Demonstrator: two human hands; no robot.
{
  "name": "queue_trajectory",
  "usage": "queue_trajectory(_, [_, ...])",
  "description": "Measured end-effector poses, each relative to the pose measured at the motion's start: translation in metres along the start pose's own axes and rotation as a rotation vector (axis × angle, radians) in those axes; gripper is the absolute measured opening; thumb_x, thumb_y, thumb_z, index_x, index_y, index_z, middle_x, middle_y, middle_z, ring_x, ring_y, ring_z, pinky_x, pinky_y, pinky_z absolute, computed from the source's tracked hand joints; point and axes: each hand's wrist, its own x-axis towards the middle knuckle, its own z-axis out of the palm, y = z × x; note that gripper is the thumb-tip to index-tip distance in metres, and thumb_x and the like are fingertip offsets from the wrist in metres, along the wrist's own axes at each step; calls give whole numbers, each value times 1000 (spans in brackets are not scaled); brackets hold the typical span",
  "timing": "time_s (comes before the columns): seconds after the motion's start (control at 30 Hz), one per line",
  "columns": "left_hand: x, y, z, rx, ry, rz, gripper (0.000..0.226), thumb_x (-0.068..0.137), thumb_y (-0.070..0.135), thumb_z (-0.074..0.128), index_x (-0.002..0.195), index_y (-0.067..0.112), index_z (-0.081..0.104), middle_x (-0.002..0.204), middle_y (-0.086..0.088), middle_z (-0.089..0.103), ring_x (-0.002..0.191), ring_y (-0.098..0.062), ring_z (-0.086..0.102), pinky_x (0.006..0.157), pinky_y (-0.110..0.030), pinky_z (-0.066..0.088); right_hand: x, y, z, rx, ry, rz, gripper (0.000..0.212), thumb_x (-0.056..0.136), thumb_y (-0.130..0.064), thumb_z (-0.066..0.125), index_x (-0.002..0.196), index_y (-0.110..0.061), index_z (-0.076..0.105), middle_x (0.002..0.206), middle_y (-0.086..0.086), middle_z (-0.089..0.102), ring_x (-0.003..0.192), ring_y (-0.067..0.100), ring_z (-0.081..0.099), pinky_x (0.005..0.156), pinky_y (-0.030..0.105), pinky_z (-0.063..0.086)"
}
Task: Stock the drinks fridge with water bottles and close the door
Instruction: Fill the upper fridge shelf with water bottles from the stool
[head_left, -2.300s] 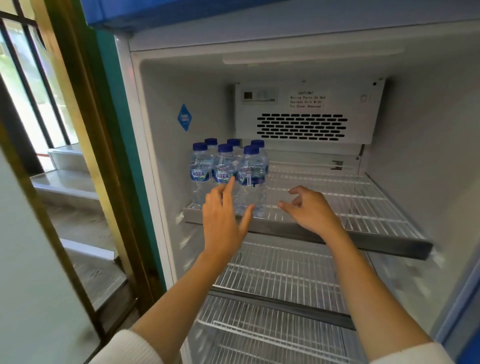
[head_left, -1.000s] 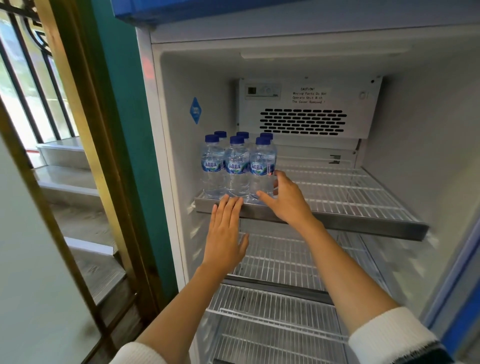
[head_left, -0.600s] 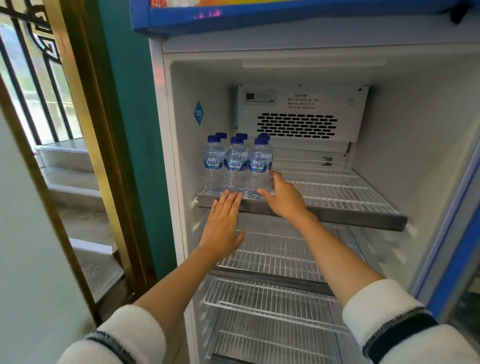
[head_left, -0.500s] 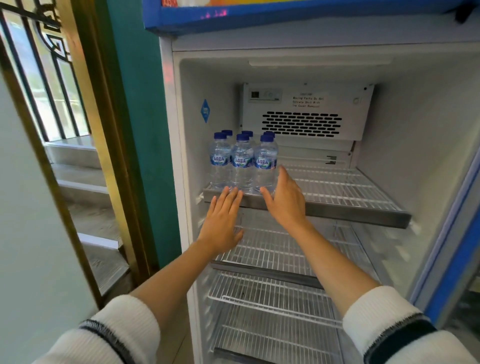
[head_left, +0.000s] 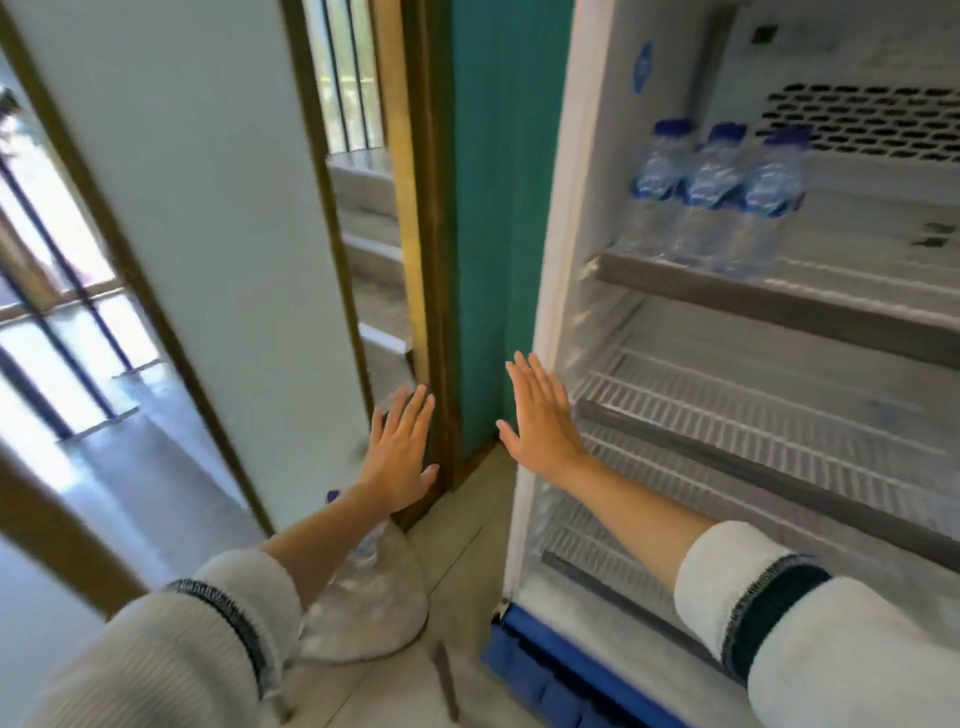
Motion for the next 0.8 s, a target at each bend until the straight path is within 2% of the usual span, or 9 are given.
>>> queue_trajectory(0.2, [-92,-81,47,-205,-68,-316,92,89,39,61,154,15,0,162,-3,-8,148,-26,-13,120,-50,1,-14,-62,78,194,-290,11,81,95,-27,54,154,-12,1,162,4,7,149,21,3,120,43,13])
queue_trajectory(0.4, [-160,-121,88,-200,-164,-595,88,87,45,63,154,14,14,162,-8,3,149,-30,1,118,-51,12,-29,-103,145,299,-555,30,84,94,-27,58,154,-18,-1,161,5,12,148,23,12,117,42,20])
queue_trajectory(0.57, [-186,-134,118,-224,-223,-716,85,86,46,62,153,15,19,160,-8,17,148,-29,12,117,-48,21,-34,-116,192,331,-731,81,85,93,-27,59,154,-23,0,159,8,18,141,27,31,107,39,39])
queue_trajectory(0.67, [-190,-142,143,-279,-237,-821,85,86,42,64,153,16,19,161,-7,14,148,-26,10,120,-44,19,-25,-119,228,344,-825,124,86,92,-25,59,154,-24,0,158,8,20,139,27,34,105,39,40])
queue_trajectory(0.8, [-189,-154,175,-355,-281,-940,86,84,39,69,151,15,22,159,-8,19,147,-26,17,119,-40,21,-8,-118,274,316,-926,201,83,93,-26,58,154,-19,2,158,9,22,140,28,32,109,41,37])
